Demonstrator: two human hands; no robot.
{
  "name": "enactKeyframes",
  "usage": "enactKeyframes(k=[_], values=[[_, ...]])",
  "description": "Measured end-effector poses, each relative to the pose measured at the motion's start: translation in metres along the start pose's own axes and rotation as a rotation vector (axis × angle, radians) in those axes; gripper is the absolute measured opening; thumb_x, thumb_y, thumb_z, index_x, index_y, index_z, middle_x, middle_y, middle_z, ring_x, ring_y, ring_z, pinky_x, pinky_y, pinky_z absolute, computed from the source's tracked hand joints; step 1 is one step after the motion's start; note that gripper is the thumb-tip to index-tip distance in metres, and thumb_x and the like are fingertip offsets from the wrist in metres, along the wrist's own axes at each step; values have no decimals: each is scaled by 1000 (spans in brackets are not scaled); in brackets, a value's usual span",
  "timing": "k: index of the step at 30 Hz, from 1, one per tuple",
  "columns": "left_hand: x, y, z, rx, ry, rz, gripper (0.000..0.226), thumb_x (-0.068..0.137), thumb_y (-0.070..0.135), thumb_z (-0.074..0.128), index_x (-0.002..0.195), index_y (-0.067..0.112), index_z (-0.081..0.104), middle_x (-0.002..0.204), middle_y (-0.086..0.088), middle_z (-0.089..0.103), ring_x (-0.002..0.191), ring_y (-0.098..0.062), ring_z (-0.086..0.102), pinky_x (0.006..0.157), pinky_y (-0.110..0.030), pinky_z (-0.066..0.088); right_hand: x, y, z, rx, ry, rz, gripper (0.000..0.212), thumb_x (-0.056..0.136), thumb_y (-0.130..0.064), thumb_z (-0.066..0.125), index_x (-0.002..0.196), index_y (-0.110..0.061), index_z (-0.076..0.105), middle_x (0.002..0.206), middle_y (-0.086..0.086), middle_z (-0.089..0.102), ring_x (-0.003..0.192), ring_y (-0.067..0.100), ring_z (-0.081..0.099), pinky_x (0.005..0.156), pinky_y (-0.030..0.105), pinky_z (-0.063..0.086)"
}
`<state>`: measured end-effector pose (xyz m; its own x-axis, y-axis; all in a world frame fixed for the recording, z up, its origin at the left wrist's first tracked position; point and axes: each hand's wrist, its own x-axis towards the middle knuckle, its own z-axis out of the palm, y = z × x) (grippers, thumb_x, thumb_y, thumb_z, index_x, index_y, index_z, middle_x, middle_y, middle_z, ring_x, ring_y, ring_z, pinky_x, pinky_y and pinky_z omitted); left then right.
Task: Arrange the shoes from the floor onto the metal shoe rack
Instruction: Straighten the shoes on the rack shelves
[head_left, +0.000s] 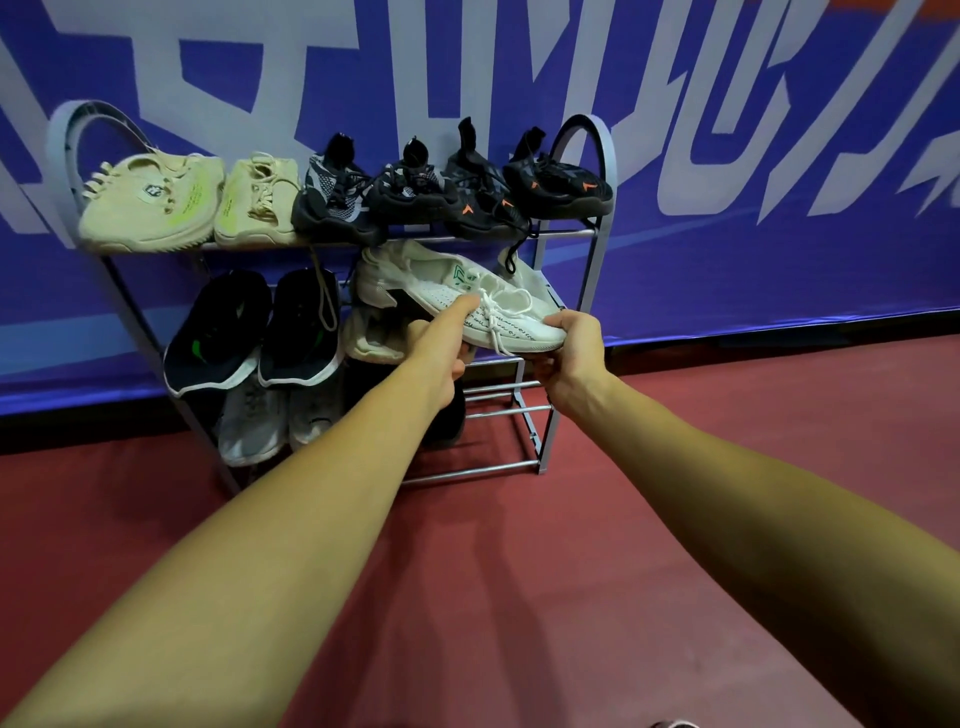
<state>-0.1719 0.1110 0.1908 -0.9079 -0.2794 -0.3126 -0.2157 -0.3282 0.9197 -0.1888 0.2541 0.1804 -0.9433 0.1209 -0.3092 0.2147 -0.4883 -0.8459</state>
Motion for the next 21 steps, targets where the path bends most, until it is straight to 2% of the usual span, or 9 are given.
enactKeyframes(k=[4,7,9,12,14,17,19,21], values=[[1,-4,8,108,-15,37,63,65,45,83,110,9,56,90,-5,57,73,-16,42,36,-17,22,5,3,-5,9,146,-18,28,63,-15,58,90,-7,66,93,13,73,70,26,68,49,27,48],[0,-5,12,104,-61,12,49,70,42,83,95,16,50,91,-2,59,77,-12,46,41,-21,24,9,2,-11,9,201,-17,32,60,-17,59,89,-7,68,94,12,74,80,30,72,59,34,54],[-3,-5,15,85,-84,0,41,78,37,81,89,17,47,86,-2,61,72,-11,52,42,-19,24,8,0,-13,-23,160,-23,30,65,-18,59,91,-6,68,90,11,73,69,25,68,51,31,50],[-10,-11,24,84,-137,-33,38,79,36,81,92,13,54,82,-1,63,68,-11,55,39,-18,24,6,0,-11,-60,76,-12,14,77,-14,55,88,-8,62,71,6,61,45,14,48,35,21,31],[-11,-15,30,74,-170,-53,40,77,31,83,101,12,58,75,1,62,55,-7,52,35,-17,24,6,4,-9,-89,6,-4,9,75,-17,53,82,-11,57,67,5,53,44,12,37,34,21,26],[-7,-17,32,50,-159,-43,25,78,14,76,86,15,53,54,5,49,44,-6,36,35,-18,20,4,8,-10,-112,-65,-7,16,75,-26,53,81,-12,54,61,3,45,43,12,29,40,24,23],[0,-18,30,24,-128,-43,25,78,9,72,82,16,49,50,5,40,45,-8,27,35,-18,17,7,9,-15,-157,18,-9,27,82,-37,52,84,-11,59,55,1,51,38,10,33,41,23,25],[7,-19,28,-4,-109,-47,25,79,10,72,83,17,48,52,4,35,45,-8,24,35,-18,17,17,14,-22,-270,172,-5,35,81,-43,55,87,-10,66,58,0,56,39,10,38,42,23,28]])
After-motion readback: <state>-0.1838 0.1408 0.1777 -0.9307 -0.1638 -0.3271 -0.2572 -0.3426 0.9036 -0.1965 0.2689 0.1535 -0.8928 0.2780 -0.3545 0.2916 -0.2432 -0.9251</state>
